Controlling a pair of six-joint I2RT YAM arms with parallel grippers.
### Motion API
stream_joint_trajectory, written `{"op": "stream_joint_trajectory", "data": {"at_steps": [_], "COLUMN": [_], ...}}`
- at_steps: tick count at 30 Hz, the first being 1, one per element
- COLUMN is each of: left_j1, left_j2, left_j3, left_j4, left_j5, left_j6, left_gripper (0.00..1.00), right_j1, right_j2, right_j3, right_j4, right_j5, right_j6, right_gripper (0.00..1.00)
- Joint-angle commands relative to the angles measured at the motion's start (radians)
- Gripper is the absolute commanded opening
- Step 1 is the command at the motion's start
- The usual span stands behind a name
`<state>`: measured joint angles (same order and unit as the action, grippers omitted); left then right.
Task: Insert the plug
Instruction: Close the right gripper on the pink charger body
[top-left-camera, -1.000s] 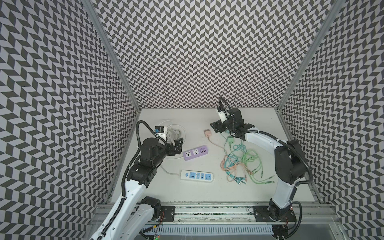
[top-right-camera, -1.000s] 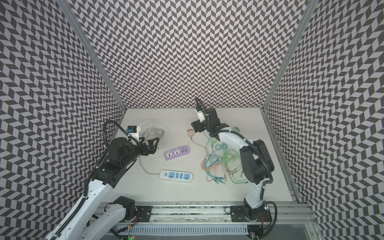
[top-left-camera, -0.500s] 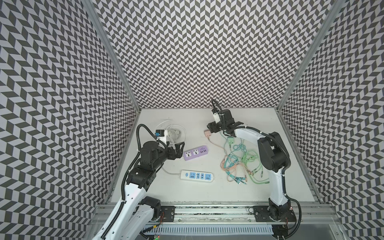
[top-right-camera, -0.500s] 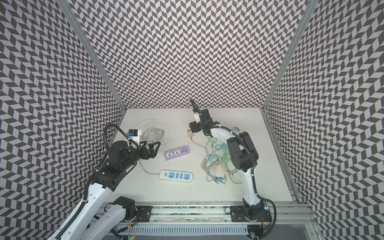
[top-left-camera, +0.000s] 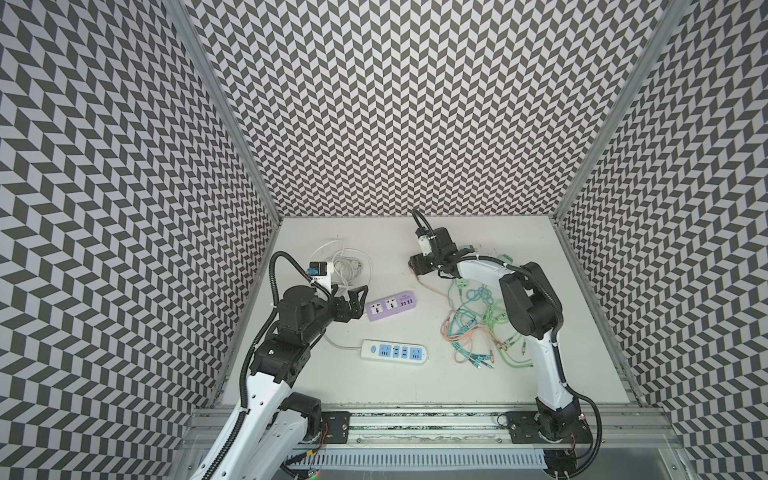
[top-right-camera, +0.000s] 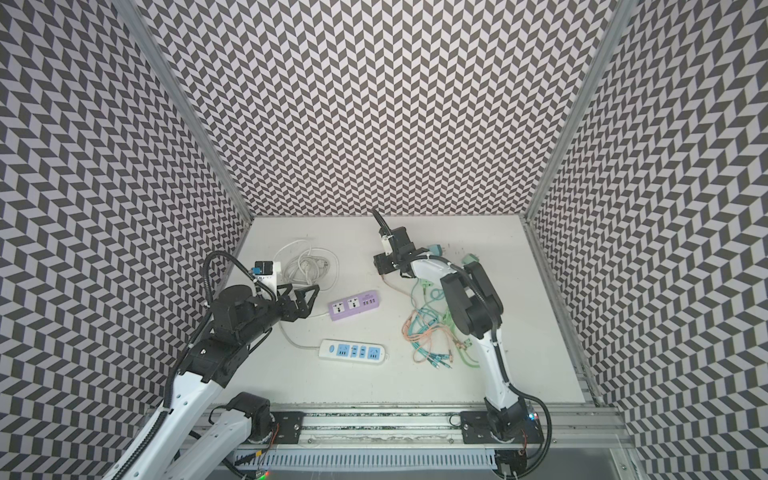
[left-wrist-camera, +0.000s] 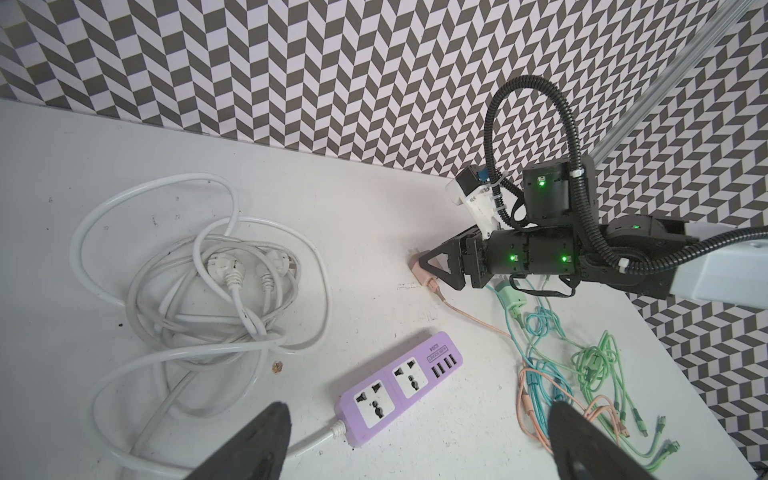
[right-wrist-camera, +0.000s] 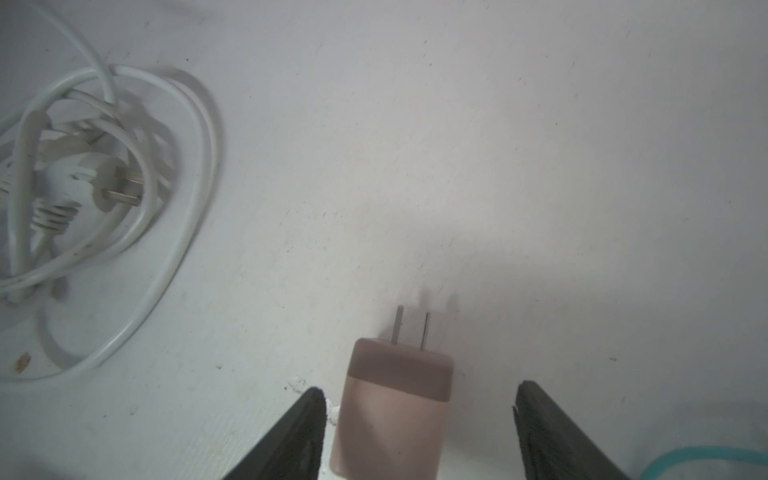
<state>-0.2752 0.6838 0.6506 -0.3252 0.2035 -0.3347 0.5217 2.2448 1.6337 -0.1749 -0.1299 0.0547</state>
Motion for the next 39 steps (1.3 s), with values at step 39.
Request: {"op": "stream_joint_trajectory", "data": {"at_steps": [39], "left_j1": [0.0], "left_j2": [0.048], "left_j3": [-0.018], "left_j4": [0.051], "left_j5": [0.087], "left_j6": [-0.053], "left_gripper": [0.97], "right_j1": [0.044], "right_j2": [-0.166], "right_j3": [-0.098], "right_j4": [0.011], "right_j5": [0.001], "right_j6": [-0.135], "right_gripper": [0.31]}}
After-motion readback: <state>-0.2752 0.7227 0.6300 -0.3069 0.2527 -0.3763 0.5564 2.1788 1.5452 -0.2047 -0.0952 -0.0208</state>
